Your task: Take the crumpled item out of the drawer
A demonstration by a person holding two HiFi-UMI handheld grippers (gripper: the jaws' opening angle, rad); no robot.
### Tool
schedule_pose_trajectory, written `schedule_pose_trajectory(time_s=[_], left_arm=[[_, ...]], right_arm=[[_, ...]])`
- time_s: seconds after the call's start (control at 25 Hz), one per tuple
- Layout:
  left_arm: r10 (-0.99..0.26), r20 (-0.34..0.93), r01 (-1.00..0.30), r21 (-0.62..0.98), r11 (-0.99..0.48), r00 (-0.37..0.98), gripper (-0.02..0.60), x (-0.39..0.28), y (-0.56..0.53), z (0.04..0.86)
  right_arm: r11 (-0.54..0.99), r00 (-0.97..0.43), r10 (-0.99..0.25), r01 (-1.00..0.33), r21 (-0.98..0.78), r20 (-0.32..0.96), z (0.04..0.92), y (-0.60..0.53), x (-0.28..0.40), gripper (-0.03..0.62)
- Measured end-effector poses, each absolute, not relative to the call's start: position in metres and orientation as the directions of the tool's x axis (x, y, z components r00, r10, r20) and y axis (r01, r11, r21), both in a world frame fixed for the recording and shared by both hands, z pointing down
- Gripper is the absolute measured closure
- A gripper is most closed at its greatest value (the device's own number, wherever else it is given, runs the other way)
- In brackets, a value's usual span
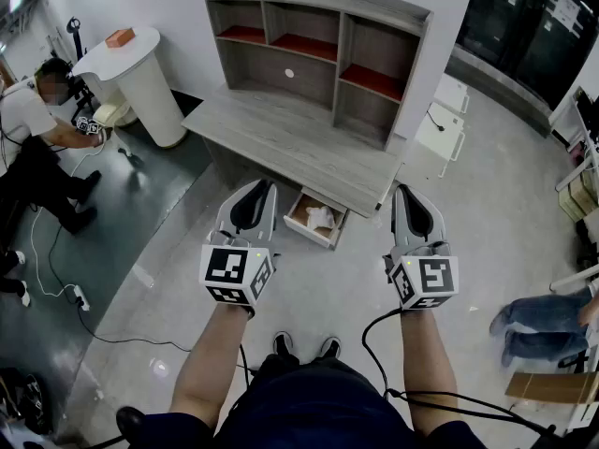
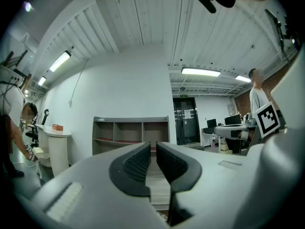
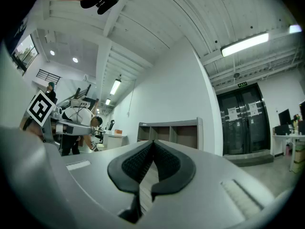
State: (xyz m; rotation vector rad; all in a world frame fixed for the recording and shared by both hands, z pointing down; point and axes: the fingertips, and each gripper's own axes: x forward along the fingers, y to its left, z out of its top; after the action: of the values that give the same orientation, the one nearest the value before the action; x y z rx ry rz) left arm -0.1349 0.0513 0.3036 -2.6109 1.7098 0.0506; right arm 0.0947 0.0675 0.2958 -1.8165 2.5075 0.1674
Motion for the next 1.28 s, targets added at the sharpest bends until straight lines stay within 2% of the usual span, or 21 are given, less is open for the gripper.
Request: schedule_pose_trajectory(time_s=[0.96,1.28], left_arm=[[-0.947,0.003,-0.946,0.026,-0.322,0.322,0.543,-0.111,0.061,0.327],[-0.949,0.01,-0.948,0.036,-0.315,0.316,0.543,-0.116,0.016,0.338]], right_arm=[[0.352,-0.352,-0.93,-0.936,0.023,-0.107,0.31,0.059,0.132,0.588],[0.348,-0.348,-0.934,-0.937,0.011,-0.079,0.327,0.021,0.132,0.588]])
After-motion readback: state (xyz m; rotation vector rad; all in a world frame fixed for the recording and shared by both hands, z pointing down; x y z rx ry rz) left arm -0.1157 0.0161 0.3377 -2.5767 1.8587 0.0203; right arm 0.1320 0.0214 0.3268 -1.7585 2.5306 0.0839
